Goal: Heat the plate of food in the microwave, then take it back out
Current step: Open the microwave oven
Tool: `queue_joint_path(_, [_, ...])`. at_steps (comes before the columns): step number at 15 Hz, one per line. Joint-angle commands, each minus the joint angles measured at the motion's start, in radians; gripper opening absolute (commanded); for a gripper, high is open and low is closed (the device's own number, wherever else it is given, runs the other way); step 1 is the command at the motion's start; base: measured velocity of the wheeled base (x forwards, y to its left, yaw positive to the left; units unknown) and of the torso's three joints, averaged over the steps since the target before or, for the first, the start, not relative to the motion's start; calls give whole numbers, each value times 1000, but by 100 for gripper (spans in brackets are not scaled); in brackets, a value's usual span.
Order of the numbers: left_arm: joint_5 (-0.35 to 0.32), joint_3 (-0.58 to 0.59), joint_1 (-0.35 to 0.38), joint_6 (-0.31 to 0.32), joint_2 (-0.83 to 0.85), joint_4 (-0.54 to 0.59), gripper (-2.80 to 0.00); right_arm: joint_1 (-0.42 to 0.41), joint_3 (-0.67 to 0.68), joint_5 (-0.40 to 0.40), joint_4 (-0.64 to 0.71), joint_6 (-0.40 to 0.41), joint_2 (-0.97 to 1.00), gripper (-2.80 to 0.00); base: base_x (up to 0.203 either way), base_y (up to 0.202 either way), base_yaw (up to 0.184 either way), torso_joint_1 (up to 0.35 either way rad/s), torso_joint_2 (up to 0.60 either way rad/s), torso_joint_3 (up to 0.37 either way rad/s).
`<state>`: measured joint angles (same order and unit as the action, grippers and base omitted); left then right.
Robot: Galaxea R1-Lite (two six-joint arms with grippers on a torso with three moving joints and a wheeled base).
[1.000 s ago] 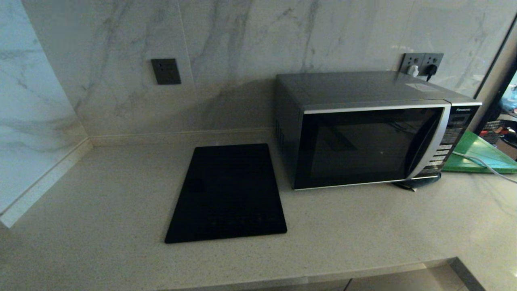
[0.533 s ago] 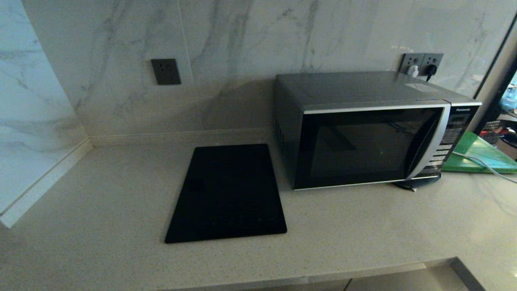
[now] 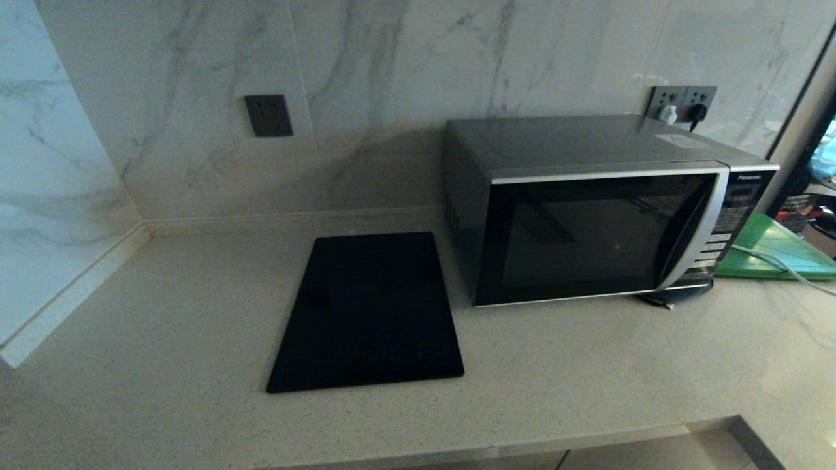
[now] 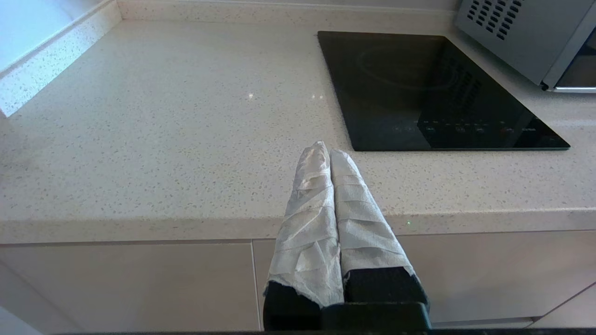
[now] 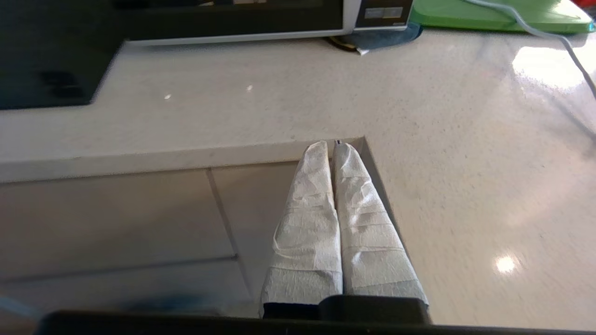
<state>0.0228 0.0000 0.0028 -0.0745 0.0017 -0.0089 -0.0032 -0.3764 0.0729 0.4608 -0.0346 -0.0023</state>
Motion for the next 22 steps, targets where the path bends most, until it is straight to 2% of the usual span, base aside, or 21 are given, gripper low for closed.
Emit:
queue_joint_path(1, [0, 0, 0, -1, 0, 0, -280, 0, 138, 6, -122, 3, 2, -280, 0, 0, 0, 0, 0, 0])
queue_joint_path(5, [0, 0, 0, -1, 0, 0, -280, 0, 323, 4, -410, 32, 2, -280, 0, 0, 0, 0, 0, 0])
queue_joint_path(7, [0, 0, 0, -1, 0, 0, -280, 0, 347, -7, -451, 33, 2, -280, 0, 0, 0, 0, 0, 0])
queue_joint_path(11, [0, 0, 0, -1, 0, 0, -280, 0, 379, -68, -454, 19, 2, -280, 0, 0, 0, 0, 0, 0])
queue_joint_path(16, [0, 0, 0, -1, 0, 0, -280, 1, 380, -62, -455, -17, 2, -280, 0, 0, 0, 0, 0, 0])
queue_joint_path(18, [0, 0, 0, -1, 0, 0, -280, 1, 379, -47, -457, -92, 2, -280, 0, 0, 0, 0, 0, 0])
queue_joint_path(22, [0, 0, 0, -1, 0, 1, -280, 2, 380, -39, -458, -97, 2, -280, 0, 0, 0, 0, 0, 0])
